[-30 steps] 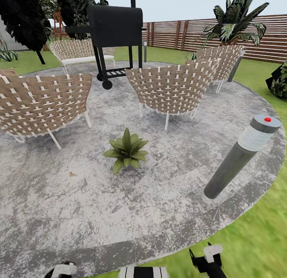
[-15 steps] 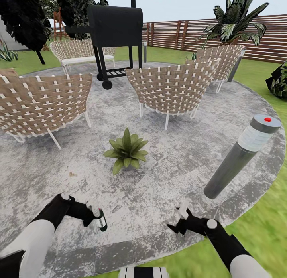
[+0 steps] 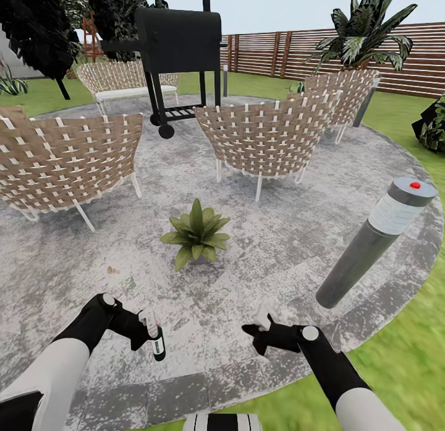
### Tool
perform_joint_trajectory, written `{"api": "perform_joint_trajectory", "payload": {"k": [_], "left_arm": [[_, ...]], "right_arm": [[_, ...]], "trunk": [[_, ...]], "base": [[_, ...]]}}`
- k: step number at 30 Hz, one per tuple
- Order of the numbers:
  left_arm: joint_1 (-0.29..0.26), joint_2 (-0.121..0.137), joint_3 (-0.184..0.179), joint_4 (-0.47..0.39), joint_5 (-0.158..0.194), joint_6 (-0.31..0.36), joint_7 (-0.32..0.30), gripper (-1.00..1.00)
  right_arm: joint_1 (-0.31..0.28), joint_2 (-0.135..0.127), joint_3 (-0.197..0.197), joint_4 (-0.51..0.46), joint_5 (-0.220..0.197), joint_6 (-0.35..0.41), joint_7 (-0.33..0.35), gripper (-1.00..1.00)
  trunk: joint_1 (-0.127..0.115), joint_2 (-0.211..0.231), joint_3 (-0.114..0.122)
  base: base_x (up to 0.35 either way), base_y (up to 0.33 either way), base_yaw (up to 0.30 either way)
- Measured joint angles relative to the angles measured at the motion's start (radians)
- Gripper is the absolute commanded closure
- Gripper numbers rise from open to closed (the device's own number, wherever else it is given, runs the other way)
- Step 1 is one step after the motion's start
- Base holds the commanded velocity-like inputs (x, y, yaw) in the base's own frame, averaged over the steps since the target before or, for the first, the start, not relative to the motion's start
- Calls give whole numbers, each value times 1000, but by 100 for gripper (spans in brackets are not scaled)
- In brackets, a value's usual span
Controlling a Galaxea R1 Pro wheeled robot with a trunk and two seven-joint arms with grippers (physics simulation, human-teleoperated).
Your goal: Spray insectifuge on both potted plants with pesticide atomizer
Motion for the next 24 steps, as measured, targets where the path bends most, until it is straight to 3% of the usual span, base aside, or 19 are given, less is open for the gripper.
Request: {"api": "perform_joint_trajectory", "payload": {"k": [9,12,15,16,19,24], "left_arm": [[2,-13,-2,0,2,-17,5,100],[1,-31,-3,-1,2,-44,5,100],[-2,-74,-5,-4,0,-58,7,100],[-5,-101,-20,-6,-5,-58,11,100],[-12,-121,-89,-6,-9,-57,13,100],[-13,-147,-116,-8,-8,-58,12,100]], "right_arm": [[-22,111,0,-24,0,40,11,100],[-25,124,0,-25,0,44,53,100],[-26,128,0,-26,1,45,70,100],[-27,129,1,-26,0,45,72,100],[-28,138,2,-25,-1,44,73,100],[-28,149,2,-24,-1,44,74,100]], "trunk": [[0,0,0],[0,0,0],[0,0,0],[0,0,0],[0,0,0],[0,0,0]], "base": [[0,0,0],[0,0,0],[0,0,0],[0,0,0],[0,0,0],[0,0,0]]}}
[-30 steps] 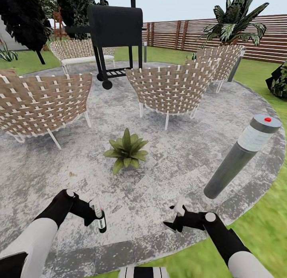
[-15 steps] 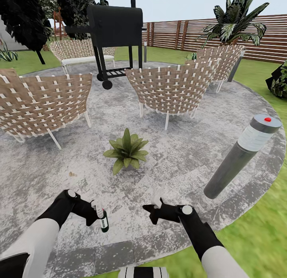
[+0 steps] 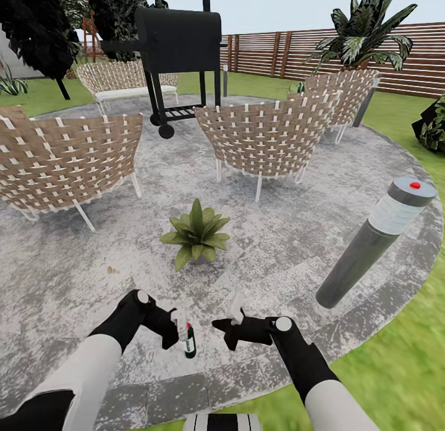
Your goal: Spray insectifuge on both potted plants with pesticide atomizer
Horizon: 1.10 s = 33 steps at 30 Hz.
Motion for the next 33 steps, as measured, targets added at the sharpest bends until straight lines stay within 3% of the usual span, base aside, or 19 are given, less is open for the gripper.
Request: {"api": "perform_joint_trajectory", "payload": {"k": [5,13,20,33], "left_arm": [[-3,-10,-53,0,-1,0,1,100],[-3,-14,-58,-41,3,-1,-10,100],[-3,-31,-77,-56,5,-1,-14,100],[-3,-65,-80,-56,7,-1,-15,100]], "right_arm": [[0,2,0,0,0,0,0,100],[0,2,0,3,1,0,-1,100],[0,1,0,3,1,0,-1,100],[0,1,0,3,1,0,-1,100]], "trunk": [[0,0,0],[0,0,0],[0,0,0],[0,0,0]], "base": [[0,0,0],[0,0,0],[0,0,0],[0,0,0]]}}
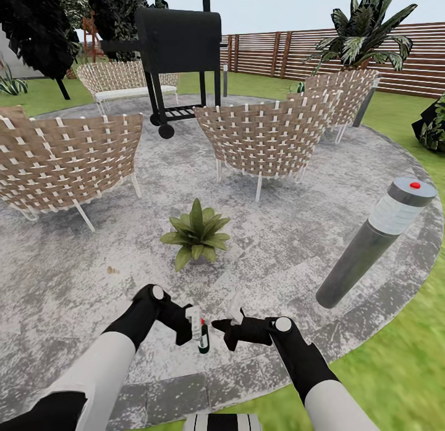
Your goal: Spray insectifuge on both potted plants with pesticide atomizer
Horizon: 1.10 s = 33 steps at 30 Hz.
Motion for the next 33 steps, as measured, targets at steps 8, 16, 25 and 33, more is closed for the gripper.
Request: {"api": "perform_joint_trajectory", "payload": {"k": [8,16,25,33], "left_arm": [[1,-9,-1,1,0,0,0,100],[4,-17,-1,1,-1,1,0,100],[6,-19,-1,3,-2,1,-2,100],[7,-20,-1,3,0,0,-2,100]], "right_arm": [[0,0,0,-1,0,0,0,100],[0,0,0,-2,0,0,0,100],[0,0,0,-3,0,0,0,100],[0,0,0,-3,0,0,0,100]], "trunk": [[0,0,0],[0,0,0],[0,0,0],[0,0,0]], "base": [[0,0,0],[0,0,0],[0,0,0],[0,0,0]]}}
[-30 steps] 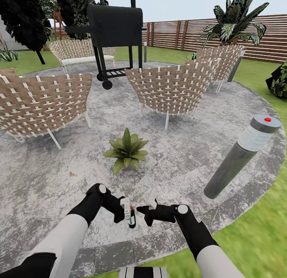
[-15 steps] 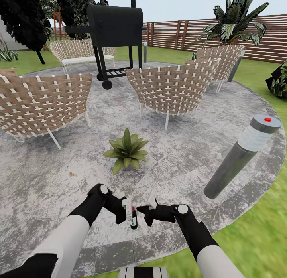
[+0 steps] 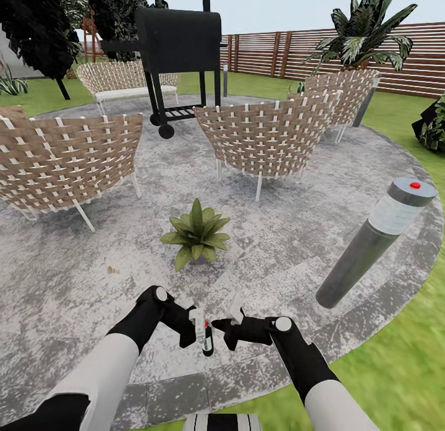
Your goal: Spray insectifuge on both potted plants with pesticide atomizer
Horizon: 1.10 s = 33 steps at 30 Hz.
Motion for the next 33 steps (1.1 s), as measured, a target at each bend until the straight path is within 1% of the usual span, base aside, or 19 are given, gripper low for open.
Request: {"api": "perform_joint_trajectory", "payload": {"k": [6,24,28,33], "left_arm": [[1,-9,0,0,0,0,0,100],[1,-11,0,0,0,0,0,100],[2,-16,0,0,0,0,0,100],[1,-17,0,0,0,0,0,100]], "right_arm": [[0,0,0,0,0,0,0,100],[0,0,0,0,0,0,0,100],[0,0,0,2,0,0,0,100],[0,0,0,3,0,0,0,100]], "trunk": [[0,0,0],[0,0,0],[0,0,0],[0,0,0]], "base": [[0,0,0],[0,0,0],[0,0,0],[0,0,0]]}}
